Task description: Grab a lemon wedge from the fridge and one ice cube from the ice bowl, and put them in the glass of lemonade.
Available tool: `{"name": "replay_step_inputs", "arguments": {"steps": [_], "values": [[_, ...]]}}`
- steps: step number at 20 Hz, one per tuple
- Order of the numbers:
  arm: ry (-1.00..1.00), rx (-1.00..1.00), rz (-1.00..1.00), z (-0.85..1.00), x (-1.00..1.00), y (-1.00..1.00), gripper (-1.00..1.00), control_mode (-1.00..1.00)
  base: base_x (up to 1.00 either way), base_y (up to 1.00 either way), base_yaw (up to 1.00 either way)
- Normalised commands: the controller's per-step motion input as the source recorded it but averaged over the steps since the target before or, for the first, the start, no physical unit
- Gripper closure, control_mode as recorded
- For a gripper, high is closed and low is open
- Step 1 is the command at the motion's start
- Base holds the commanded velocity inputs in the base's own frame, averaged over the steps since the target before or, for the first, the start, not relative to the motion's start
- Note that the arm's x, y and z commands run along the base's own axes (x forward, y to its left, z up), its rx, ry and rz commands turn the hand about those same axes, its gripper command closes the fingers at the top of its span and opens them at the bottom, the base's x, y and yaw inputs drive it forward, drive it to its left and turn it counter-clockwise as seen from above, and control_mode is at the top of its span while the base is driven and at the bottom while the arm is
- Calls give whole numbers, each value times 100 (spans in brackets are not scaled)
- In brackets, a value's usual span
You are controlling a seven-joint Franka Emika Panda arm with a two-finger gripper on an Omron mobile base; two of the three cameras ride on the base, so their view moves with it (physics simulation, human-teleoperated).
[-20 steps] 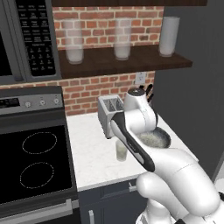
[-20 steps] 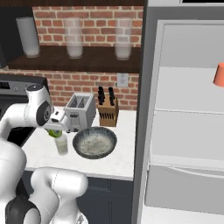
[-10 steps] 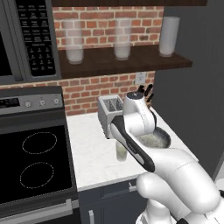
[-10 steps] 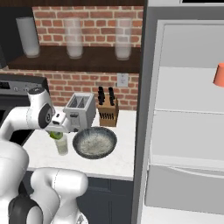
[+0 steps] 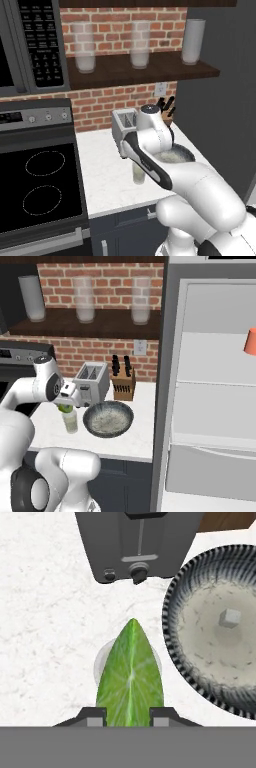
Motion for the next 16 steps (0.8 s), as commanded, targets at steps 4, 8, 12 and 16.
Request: {"name": "replay_step_inputs", "arguments": {"steps": [4,8,12,16], "values": [[0,0,-2,-15,24,8,100,-100,0,0,0],[0,0,0,-20,13,0,100,-100,0,0,0],[-1,0,0,-21,12,0,100,-100,0,0,0],[-4,0,0,-13,0,0,100,-100,0,0,0]]}}
